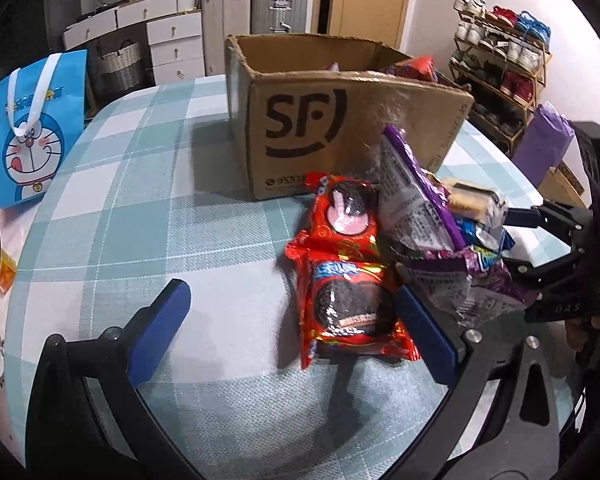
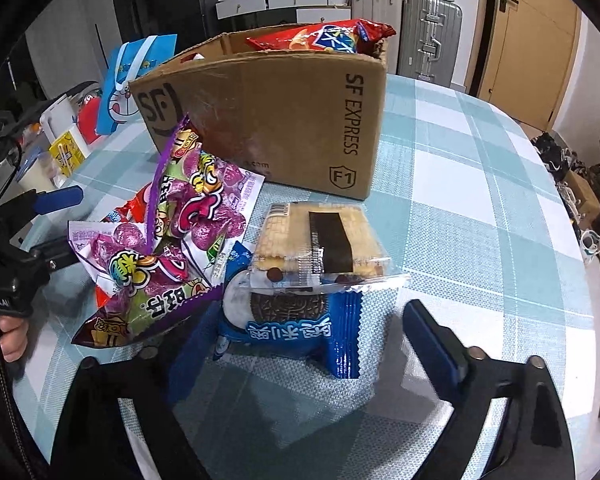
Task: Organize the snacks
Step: 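Grasp the red Oreo pack with the left gripper while the right grasps the blue biscuit pack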
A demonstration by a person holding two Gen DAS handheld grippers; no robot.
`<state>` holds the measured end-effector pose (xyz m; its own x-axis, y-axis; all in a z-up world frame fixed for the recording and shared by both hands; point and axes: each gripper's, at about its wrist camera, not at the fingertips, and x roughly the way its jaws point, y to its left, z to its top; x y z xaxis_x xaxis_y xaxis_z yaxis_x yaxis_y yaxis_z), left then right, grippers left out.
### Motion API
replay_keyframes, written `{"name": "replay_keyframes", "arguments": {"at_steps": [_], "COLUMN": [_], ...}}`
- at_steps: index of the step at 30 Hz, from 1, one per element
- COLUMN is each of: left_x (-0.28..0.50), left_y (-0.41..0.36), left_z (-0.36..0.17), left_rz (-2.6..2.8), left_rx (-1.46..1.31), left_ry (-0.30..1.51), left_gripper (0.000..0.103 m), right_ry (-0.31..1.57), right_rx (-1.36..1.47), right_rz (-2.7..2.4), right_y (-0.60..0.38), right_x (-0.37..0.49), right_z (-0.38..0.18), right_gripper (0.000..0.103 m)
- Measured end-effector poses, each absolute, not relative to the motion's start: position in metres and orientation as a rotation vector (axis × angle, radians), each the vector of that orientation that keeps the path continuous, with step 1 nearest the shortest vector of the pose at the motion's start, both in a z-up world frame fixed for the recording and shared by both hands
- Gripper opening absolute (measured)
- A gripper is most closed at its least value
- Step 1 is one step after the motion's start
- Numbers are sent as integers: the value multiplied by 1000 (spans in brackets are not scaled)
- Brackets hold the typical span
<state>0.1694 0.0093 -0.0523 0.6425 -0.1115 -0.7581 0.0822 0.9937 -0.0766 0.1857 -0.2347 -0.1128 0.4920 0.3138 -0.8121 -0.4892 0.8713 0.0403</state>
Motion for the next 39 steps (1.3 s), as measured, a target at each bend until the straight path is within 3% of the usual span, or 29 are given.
{"name": "replay_keyframes", "arguments": {"at_steps": [3,12,23,28,32,39], "left_x": [169,170,173,170,167,165], "left_y": [3,-8,-11,-10,-13,-6], "left_z": [-55,-64,-70,-71,-69,-60], "left_rz": [-141,-163,-163,-199,-241,-258], "left_rx": [-23,1,-2,-11,-11,-43], "left_ry": [881,920,941,936,932,903], "left_gripper": [103,103,102,83,57,47], "right_ry": [943,947,937,922,909,866], "right_rx": [-210,-205,-224,-237,-223,-213], "right_rz": [520,526,541,547,569,621], "right_y": [-231,-231,-229,-228,-229,-227], "right_x": [183,183,181,178,177,169], "right_z": [-113,-113,-113,-111,-107,-98], "right_gripper": [82,81,73,66,54,47]}}
